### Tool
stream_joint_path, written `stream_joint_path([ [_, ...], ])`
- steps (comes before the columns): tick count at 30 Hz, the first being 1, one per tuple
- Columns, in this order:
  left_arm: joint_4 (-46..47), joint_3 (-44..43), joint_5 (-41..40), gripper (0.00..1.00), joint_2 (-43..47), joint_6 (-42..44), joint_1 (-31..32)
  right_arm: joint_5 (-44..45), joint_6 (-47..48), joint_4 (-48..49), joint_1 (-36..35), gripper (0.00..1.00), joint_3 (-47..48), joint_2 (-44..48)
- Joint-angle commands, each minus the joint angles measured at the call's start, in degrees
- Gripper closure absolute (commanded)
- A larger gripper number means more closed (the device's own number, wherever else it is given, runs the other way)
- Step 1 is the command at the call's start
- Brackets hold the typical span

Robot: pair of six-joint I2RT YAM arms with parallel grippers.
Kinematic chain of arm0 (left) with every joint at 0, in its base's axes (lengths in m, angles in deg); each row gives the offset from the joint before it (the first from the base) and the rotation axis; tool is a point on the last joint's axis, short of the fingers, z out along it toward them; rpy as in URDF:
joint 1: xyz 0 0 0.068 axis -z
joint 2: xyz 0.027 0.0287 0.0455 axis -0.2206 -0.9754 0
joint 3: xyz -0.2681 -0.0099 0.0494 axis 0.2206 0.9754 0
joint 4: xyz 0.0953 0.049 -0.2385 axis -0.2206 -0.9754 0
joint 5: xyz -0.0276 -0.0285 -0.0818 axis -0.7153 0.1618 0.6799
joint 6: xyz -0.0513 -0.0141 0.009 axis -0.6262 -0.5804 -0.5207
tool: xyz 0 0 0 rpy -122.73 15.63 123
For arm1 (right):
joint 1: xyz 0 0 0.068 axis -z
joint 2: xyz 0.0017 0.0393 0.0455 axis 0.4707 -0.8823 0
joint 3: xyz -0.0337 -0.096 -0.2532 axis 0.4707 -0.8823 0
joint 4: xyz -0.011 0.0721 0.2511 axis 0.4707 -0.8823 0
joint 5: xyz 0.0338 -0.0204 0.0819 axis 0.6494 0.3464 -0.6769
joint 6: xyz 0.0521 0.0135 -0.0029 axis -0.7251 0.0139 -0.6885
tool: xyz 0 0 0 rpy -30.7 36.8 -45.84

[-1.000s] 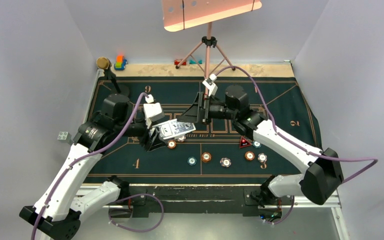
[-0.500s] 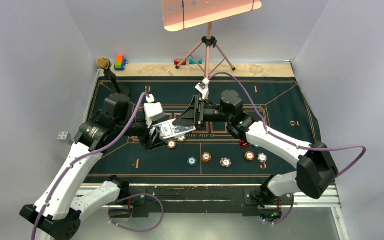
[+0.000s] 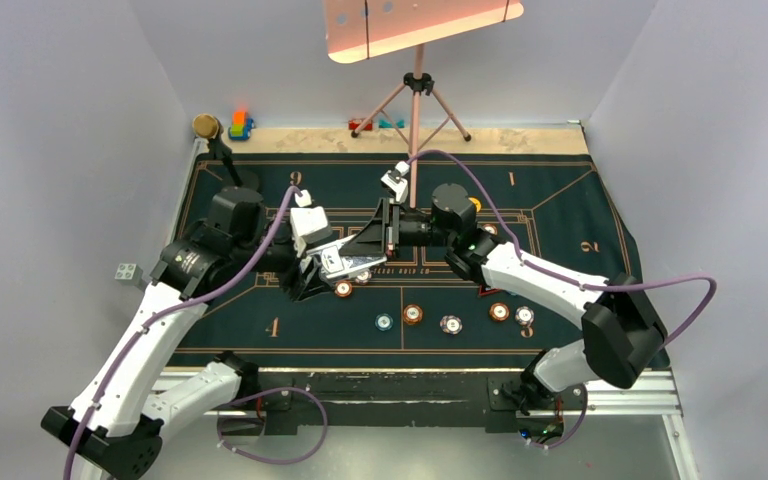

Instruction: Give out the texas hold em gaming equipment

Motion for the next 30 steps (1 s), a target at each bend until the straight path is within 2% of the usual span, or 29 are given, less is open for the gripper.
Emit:
stream_joint_path([
  [1,2.5,-1.9,0.6,0.99,-0.6,1.0,-0.5,-0.4,0.0,3.2,-0.9,0.79,-0.1,0.4],
  [3,2.3,-2.0,0.0,0.91,-0.8,1.2,-0.5,-0.2,-0.3,3.4,-0.9,0.83,-0.7,0.7],
  [6,2.0,-1.9,-0.6,0.74,-0.9,1.4,-0.4,-0.1,-0.6,3.9,-0.9,0.89,-1.8,0.8],
  [9,1.6,-1.9,-0.8,0.51,-0.8,1.2,-0.5,0.1,-1.0,4.6,-0.9,0.93,-2.6,0.7],
  [12,1.2,-2.0,-0.7,0.42,-0.8,1.3,-0.4,0.5,-0.7,4.5,-0.8,0.95,-2.9,0.6],
  [15,0.7,-2.3,-0.3,0.18,-1.2,1.8,-0.4,0.7,0.3,3.1,-0.9,0.96,-2.4,0.5],
  [17,0.4,-2.4,0.1,0.12,-1.7,1.9,-0.4,0.8,1.0,2.1,-0.9,0.97,-2.2,0.6],
  [19,-0.2,-2.6,0.3,0.01,-2.2,2.1,-0.4,1.1,1.5,1.4,-0.9,0.98,-2.2,0.8],
  [26,-3.5,-3.0,3.7,0.03,-3.0,4.7,-0.3,1.6,3.0,-0.2,-0.9,1.0,-2.1,0.9],
  [30,-8.5,-4.7,5.3,0.25,-3.7,9.1,0.0,1.8,5.4,-4.0,-0.9,1.0,-0.7,0.6],
])
